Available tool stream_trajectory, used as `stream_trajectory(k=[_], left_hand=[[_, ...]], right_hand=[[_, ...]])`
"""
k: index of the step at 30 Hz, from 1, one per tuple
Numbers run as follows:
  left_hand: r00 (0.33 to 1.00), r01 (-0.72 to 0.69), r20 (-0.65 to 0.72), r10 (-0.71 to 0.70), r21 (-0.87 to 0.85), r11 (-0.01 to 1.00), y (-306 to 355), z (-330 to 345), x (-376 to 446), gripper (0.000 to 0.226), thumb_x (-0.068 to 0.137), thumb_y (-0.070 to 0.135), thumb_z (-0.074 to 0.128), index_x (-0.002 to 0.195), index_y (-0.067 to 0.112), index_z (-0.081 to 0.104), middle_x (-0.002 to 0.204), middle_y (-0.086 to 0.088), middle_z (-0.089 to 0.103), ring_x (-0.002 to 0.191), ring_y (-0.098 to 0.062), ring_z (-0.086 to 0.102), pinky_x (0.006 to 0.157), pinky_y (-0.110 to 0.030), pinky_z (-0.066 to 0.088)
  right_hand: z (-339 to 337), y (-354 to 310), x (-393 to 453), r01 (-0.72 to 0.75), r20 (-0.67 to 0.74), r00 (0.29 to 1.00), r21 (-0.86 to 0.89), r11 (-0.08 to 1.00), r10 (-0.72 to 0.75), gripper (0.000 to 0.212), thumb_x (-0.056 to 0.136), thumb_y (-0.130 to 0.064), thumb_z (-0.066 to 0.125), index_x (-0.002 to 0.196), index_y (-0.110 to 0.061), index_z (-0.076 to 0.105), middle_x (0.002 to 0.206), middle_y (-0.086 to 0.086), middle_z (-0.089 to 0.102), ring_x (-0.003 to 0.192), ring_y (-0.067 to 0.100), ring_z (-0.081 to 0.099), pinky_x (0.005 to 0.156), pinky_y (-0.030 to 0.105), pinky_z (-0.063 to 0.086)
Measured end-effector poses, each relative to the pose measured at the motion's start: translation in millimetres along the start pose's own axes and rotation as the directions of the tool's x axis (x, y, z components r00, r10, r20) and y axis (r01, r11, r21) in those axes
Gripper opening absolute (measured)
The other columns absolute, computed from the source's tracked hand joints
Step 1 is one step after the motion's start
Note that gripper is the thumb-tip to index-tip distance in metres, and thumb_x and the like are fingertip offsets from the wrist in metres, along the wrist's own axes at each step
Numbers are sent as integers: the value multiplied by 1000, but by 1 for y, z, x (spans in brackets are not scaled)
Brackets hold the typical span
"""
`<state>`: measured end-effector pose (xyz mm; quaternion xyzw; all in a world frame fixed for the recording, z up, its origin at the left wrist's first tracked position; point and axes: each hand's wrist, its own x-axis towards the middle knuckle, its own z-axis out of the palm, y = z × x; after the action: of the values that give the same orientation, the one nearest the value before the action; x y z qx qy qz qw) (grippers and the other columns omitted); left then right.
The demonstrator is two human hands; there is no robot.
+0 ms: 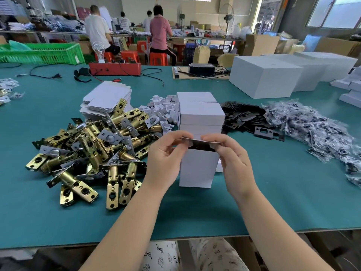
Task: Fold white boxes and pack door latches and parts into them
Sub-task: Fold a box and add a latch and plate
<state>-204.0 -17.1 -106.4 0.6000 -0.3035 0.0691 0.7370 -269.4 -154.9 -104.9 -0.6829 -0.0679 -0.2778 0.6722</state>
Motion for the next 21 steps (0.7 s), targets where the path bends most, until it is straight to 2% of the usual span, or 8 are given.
stream_trajectory(k=[2,5,7,10,13,16,21], left_hand=[[999,1,51,0,-14,1000,-1,-4,-3,17,82,9,59,83,22,70,89,10,71,90,-5,64,79,-15,48],[998,-11,67,10,3,1000,-2,-4,-9,14,77,29,59,83,24,70,98,10,70,100,-7,63,81,-17,48],[998,-35,49,31,96,995,-4,-1,-12,12,80,35,62,89,31,69,101,13,68,99,-10,63,81,-23,50],[995,-88,67,75,208,974,-4,2,-10,17,87,43,58,103,45,63,100,23,64,89,-4,60,76,-15,45],[991,-132,51,123,275,952,-4,3,-8,14,92,39,60,105,44,61,99,26,63,89,0,60,76,-10,43],[991,-129,23,128,294,947,-3,6,-7,12,92,33,59,101,42,62,92,19,63,82,-1,57,72,-10,41],[989,-150,37,146,309,939,0,3,-3,10,95,32,58,98,41,62,87,14,61,74,2,53,67,-8,37]], right_hand=[[-2,1,-4,13,56,998,-24,1000,-12,26,77,-28,47,88,-21,68,105,-5,68,106,14,58,88,21,42],[2,4,-8,26,1,1000,-113,993,-26,17,80,-34,52,82,-24,66,107,-6,66,100,9,58,82,17,42],[7,5,-8,43,-22,999,-186,982,-48,12,82,-34,54,83,-27,63,108,-6,63,91,7,57,78,17,41],[12,6,-7,27,-40,999,-210,977,-36,8,88,-30,53,92,-31,60,106,-6,62,88,11,56,78,22,42],[14,4,-5,-26,-85,996,-196,980,9,11,89,-32,51,96,-34,60,95,-10,63,78,6,53,71,21,41],[16,1,-3,-44,-106,994,-168,985,26,11,88,-33,52,93,-36,61,89,-14,62,75,5,51,70,20,40],[17,-4,1,-89,-93,992,-60,994,84,15,86,-36,55,85,-45,66,85,4,59,76,19,46,69,34,39]])
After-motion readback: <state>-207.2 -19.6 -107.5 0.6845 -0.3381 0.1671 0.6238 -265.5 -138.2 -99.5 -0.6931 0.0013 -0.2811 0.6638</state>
